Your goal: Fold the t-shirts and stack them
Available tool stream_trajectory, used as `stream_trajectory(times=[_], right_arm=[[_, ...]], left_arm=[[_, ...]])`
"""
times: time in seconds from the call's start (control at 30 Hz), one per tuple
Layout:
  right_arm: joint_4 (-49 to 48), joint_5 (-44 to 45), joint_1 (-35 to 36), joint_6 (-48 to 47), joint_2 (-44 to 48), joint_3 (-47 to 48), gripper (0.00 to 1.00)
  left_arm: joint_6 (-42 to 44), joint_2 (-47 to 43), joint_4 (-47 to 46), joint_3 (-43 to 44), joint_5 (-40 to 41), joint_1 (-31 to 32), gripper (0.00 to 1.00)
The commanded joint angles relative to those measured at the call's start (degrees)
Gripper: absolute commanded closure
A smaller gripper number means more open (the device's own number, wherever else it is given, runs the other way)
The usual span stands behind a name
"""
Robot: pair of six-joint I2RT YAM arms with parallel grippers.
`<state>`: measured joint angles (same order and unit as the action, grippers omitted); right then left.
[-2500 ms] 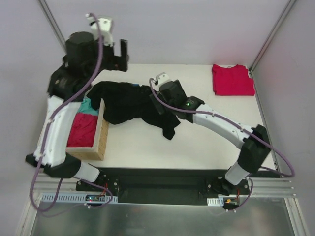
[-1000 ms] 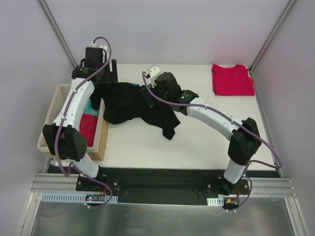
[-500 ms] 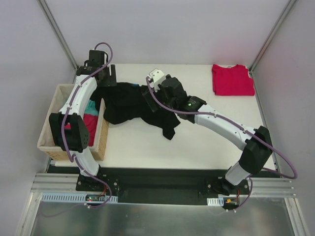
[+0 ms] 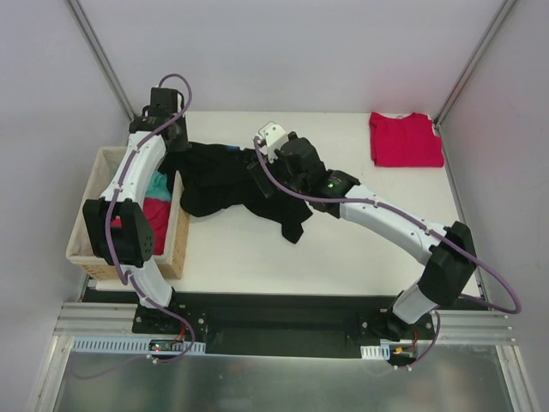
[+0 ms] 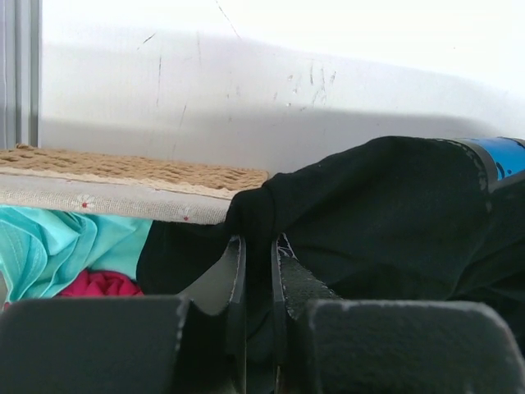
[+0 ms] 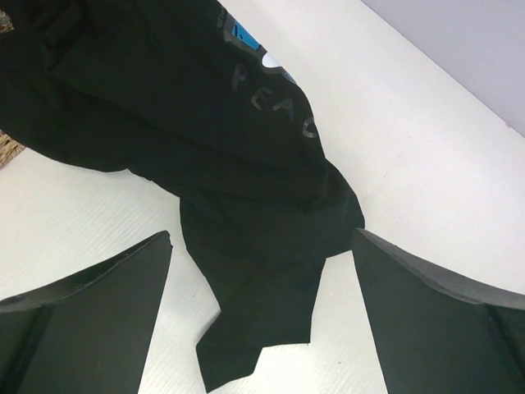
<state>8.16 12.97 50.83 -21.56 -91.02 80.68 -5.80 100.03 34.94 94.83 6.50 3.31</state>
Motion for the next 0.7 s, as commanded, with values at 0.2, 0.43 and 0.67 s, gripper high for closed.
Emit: stream_trajectory(times=[0.2, 0.43, 0.67], right_arm=[[-2.1, 0.7, 1.1, -0.3, 0.3, 0.7, 0.04], [-2.0, 1.3, 1.8, -0.8, 0.2, 1.0, 0.04], [-2.0, 2.1, 1.8, -1.3, 1.2, 0.6, 0.04]], left_arm=[[0.5, -11.3, 4.7, 2.6, 0.7, -0.1, 0.95], [1.1, -11.0, 5.4, 1.8, 1.1, -0.1, 1.0], [1.1, -6.7, 5.5, 9.6, -4.7, 4.7, 1.0]])
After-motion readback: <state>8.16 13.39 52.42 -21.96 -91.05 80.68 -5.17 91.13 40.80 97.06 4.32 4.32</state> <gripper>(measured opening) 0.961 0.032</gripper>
